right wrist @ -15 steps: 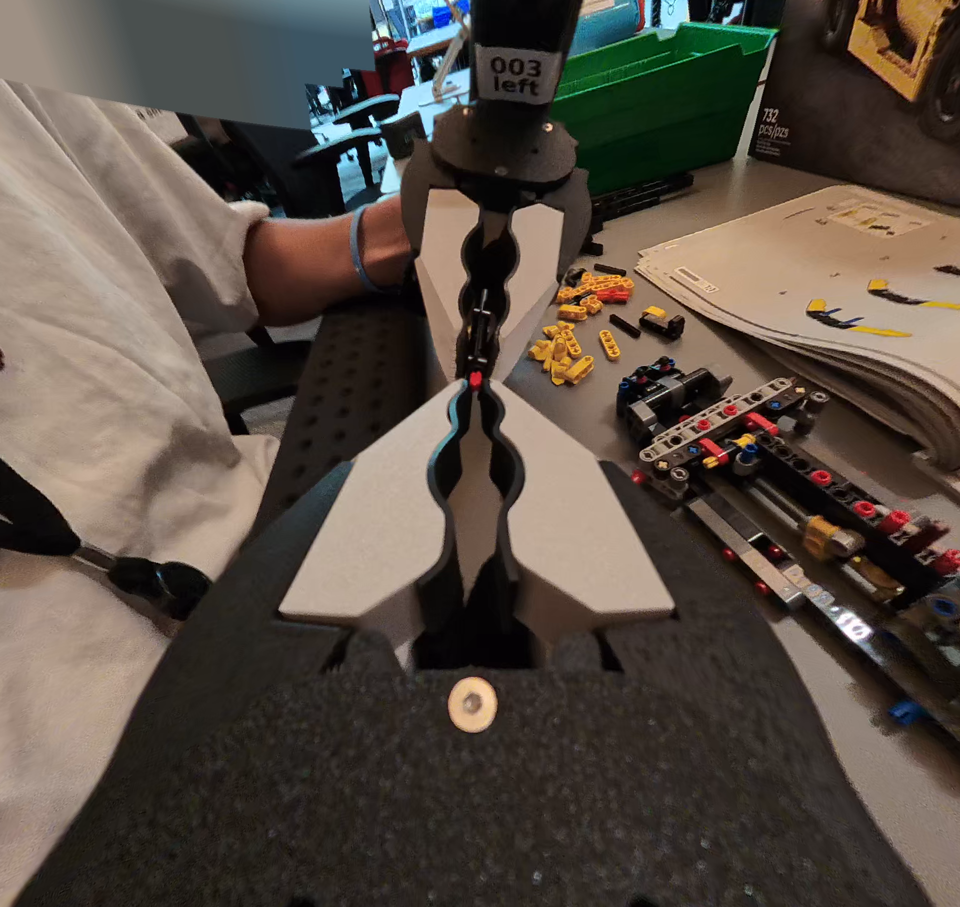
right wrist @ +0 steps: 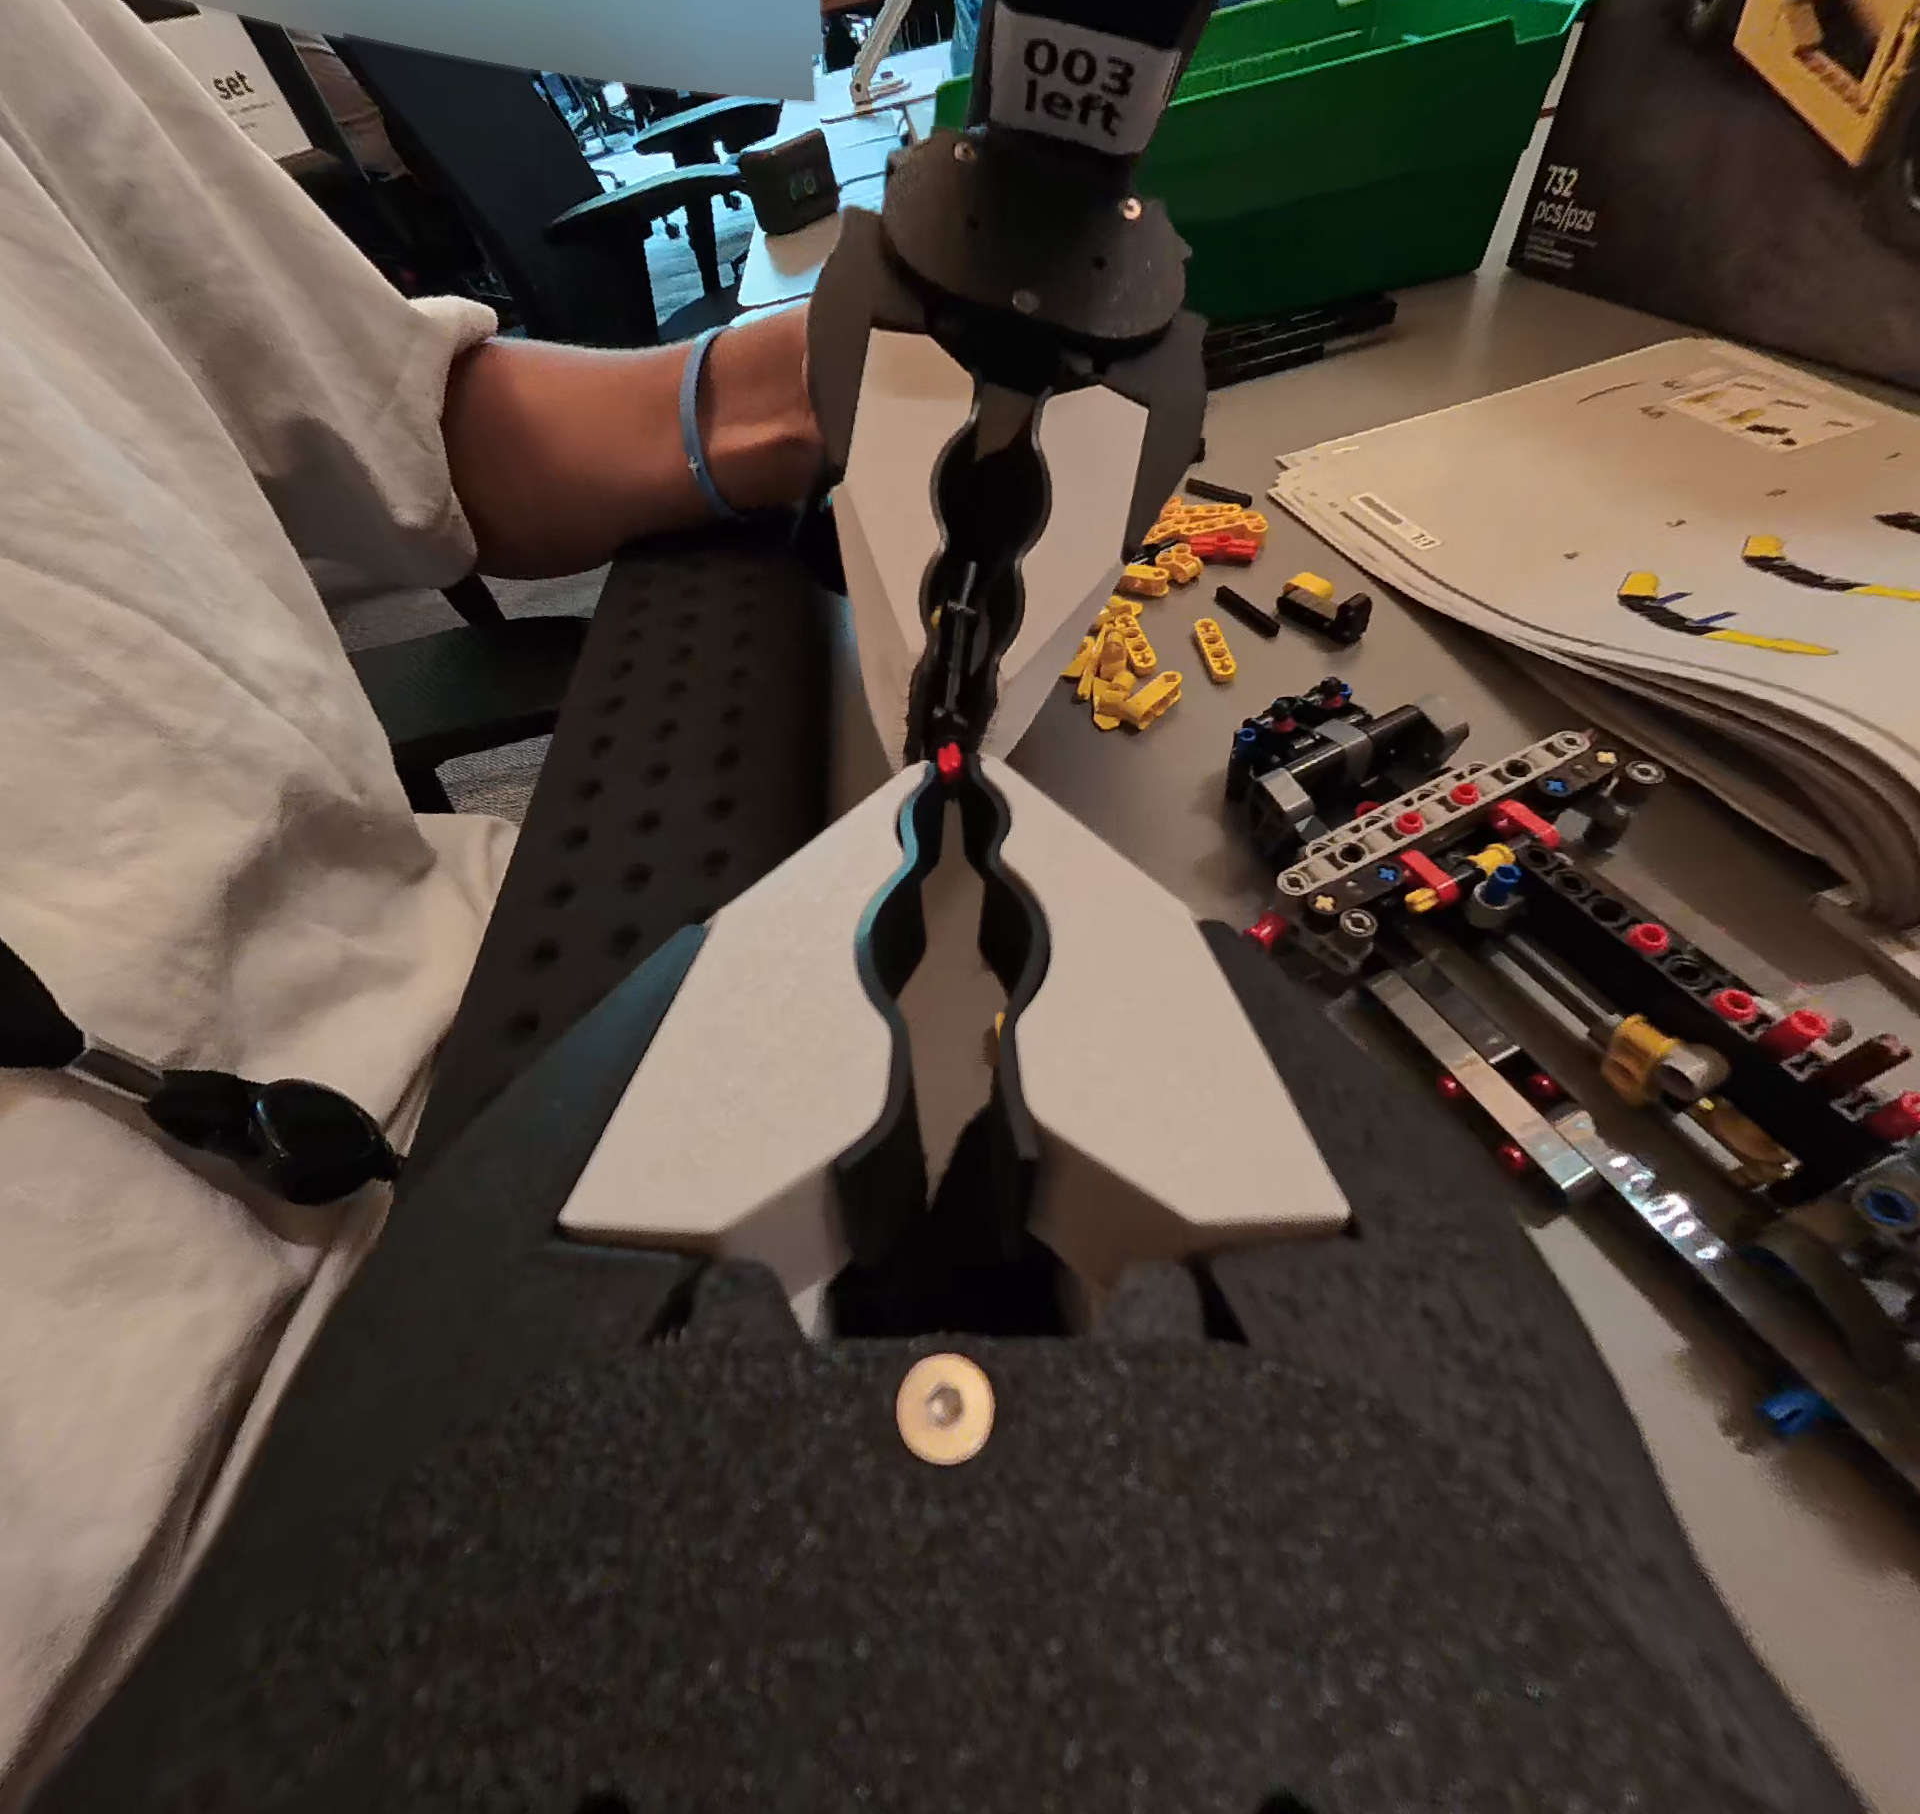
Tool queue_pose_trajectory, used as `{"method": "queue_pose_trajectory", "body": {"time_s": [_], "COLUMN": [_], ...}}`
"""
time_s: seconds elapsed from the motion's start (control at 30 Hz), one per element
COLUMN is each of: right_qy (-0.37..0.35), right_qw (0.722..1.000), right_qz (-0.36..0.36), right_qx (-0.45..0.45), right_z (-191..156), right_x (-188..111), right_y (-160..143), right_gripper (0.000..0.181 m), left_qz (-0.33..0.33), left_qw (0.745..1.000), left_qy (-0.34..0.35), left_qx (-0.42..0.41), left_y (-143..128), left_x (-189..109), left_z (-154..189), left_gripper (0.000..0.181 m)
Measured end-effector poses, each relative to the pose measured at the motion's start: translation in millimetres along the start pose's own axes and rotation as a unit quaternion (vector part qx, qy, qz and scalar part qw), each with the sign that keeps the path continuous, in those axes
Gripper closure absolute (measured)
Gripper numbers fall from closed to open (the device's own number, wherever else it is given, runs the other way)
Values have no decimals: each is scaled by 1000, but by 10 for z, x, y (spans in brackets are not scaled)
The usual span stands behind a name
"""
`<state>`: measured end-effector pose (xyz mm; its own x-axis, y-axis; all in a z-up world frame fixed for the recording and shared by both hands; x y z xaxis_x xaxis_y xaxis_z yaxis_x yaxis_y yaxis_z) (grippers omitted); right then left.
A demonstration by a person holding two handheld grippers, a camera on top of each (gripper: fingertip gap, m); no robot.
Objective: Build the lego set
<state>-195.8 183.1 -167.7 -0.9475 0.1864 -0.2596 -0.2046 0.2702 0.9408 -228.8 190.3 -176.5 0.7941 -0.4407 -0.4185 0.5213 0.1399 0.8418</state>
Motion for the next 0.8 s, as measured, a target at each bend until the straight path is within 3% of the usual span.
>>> {"method": "queue_pose_trajectory", "body": {"time_s": [0.27,0.43,0.8], "right_qy": [8,5,0], "right_qw": [1000,996,995], "right_qz": [20,89,81], "right_qx": [12,28,50], "right_z": [-7,16,59], "right_x": [-18,-104,-105], "right_y": [38,240,192], "right_gripper": [179,179,177], "left_qz": [10,73,69], "left_qw": [1000,997,997], "left_qy": [8,-12,4], "left_qx": [17,-28,-31], "left_y": [37,247,217], "left_x": [-5,-76,-53], "left_z": [16,27,-32], "left_gripper": [175,175,175]}}
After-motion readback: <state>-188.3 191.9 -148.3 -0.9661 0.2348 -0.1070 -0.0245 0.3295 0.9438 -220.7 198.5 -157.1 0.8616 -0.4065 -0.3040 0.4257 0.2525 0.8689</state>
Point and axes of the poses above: each gripper's, where its closed fingertips meet, x out along the fingers, y out of its top, z = x × y across the jaws, the point moved 2 cm from there along -x, back along the fingers, and after that the axes turned 9 degrees about y, right-handed, at the moved point
